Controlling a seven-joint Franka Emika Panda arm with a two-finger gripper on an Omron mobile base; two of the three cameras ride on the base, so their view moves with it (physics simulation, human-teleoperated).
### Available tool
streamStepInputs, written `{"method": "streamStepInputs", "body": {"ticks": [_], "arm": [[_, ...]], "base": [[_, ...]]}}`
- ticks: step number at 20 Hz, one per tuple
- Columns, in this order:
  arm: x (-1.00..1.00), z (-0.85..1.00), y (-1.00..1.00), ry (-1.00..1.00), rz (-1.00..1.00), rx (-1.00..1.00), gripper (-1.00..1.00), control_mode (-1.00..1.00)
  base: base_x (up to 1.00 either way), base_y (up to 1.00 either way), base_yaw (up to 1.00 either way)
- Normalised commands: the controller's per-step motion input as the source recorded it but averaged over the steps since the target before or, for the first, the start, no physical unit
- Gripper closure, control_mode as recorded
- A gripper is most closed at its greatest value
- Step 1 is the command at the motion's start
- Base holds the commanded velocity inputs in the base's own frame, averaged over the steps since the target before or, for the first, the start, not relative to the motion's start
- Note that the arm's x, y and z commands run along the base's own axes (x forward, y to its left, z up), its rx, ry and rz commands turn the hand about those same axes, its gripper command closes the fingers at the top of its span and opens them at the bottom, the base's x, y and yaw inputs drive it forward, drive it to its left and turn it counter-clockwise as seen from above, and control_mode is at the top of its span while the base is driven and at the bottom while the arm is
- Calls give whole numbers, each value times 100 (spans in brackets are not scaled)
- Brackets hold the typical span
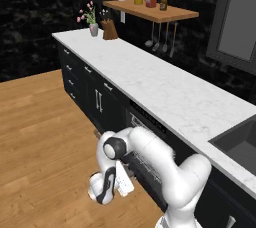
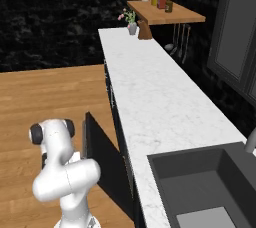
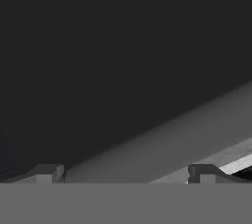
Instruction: Pick up the cup and bowl from the counter, place them in the dishwasher, and close the dishwasher door.
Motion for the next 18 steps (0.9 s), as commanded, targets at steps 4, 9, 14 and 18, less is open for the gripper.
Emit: {"method": "streamStepInputs", "body": {"ticks": [4,9,14,18], "arm": [[100,0,-100,19,0,6,-100,-100],[100,0,-100,18,0,6,-100,-100],[100,-5,-100,20,0,5,-100,-100],[100,-15,-100,23,0,2,-100,-100]], "base": [[0,0,0],[0,0,0],[0,0,0],[0,0,0]]}}
